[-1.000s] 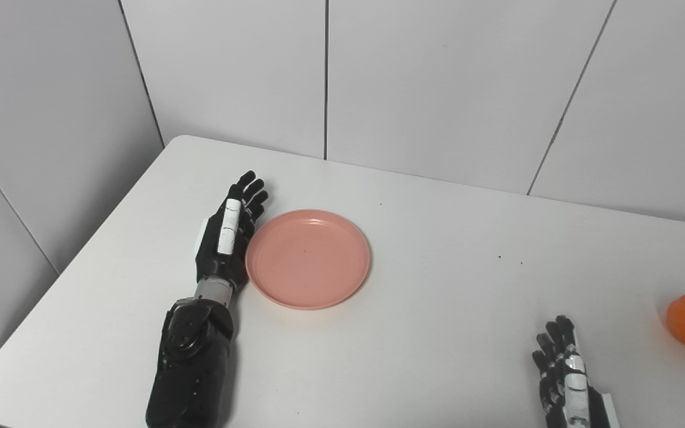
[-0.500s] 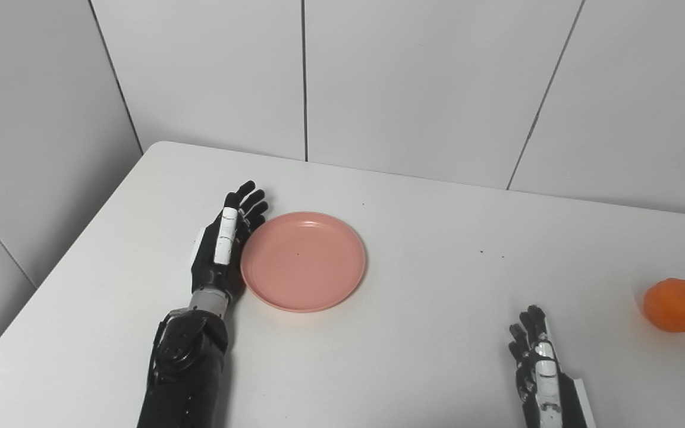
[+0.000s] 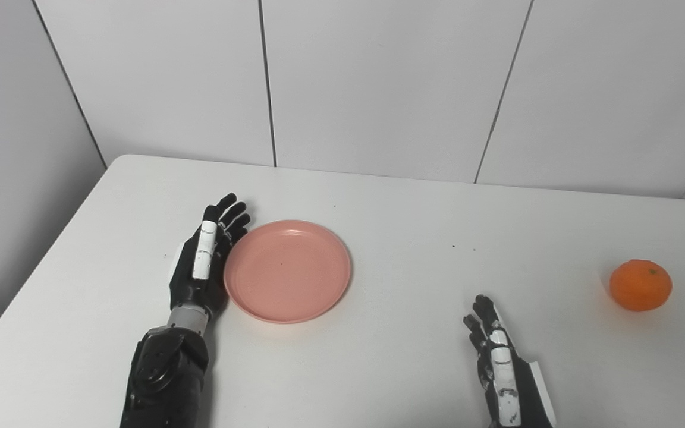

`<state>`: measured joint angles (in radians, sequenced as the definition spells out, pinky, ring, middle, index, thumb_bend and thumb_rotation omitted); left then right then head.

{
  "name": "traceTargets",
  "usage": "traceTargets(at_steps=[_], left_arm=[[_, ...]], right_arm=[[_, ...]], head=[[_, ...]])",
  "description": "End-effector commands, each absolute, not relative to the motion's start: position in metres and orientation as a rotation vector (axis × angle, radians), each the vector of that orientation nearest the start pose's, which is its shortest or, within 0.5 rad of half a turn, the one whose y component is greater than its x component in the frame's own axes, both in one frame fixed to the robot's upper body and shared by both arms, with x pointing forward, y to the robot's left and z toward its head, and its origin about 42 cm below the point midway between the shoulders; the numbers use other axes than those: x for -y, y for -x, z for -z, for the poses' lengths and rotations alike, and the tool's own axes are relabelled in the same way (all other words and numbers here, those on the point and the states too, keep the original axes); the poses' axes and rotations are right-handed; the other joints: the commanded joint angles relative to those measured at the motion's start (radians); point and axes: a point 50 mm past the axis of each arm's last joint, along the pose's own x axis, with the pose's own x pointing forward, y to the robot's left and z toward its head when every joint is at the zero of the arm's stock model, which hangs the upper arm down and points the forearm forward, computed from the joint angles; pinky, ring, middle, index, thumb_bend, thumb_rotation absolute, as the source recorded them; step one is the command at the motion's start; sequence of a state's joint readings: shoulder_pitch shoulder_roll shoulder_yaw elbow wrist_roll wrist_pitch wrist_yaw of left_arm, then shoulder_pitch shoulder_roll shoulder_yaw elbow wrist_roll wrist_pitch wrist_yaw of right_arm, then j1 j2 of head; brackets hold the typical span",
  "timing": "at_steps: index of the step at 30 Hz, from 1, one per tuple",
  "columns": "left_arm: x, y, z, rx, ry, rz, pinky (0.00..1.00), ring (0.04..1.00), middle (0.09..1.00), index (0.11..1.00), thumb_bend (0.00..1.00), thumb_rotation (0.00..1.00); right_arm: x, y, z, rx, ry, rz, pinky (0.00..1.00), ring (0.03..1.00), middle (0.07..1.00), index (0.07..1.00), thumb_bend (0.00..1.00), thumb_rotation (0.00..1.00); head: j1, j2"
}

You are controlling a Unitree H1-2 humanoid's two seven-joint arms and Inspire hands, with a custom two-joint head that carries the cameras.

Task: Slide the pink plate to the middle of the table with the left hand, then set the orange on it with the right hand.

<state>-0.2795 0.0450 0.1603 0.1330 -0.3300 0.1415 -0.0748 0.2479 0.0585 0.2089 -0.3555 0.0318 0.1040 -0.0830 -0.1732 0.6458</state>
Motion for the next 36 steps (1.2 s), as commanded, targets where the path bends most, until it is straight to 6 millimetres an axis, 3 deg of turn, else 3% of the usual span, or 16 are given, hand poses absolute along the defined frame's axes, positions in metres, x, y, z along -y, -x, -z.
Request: traceTargets(at_steps=[1, 16, 29, 36], left_arm=[[-0.223, -0.369, -0.134, -0.019, 0.338, 0.066, 0.92, 0.871, 0.862, 0.838, 0.93, 0.77], [-0.173, -0.368, -0.127, -0.05, 0.378, 0.142, 0.93, 0.884, 0.862, 0.836, 0.93, 0.81], [-0.165, -0.365, -0.127, -0.056, 0.373, 0.155, 0.91, 0.883, 0.863, 0.839, 0.93, 0.83], [-0.166, -0.364, -0.126, -0.056, 0.397, 0.181, 0.92, 0.903, 0.883, 0.849, 0.93, 0.82]], right_arm=[[0.148, -0.153, -0.116, -0.124, -0.184, 0.002, 1.0, 0.937, 0.966, 0.942, 0.82, 0.99], [0.138, -0.155, -0.121, -0.112, -0.151, -0.005, 0.97, 0.93, 0.973, 0.957, 0.84, 1.0], [0.127, -0.158, -0.123, -0.114, -0.143, -0.012, 0.98, 0.925, 0.967, 0.953, 0.81, 1.0], [0.119, -0.161, -0.123, -0.106, -0.122, -0.011, 0.97, 0.919, 0.957, 0.949, 0.78, 1.0]], head=[[-0.01, 0.001], [-0.061, 0.018], [-0.127, 0.024], [-0.201, 0.025]])
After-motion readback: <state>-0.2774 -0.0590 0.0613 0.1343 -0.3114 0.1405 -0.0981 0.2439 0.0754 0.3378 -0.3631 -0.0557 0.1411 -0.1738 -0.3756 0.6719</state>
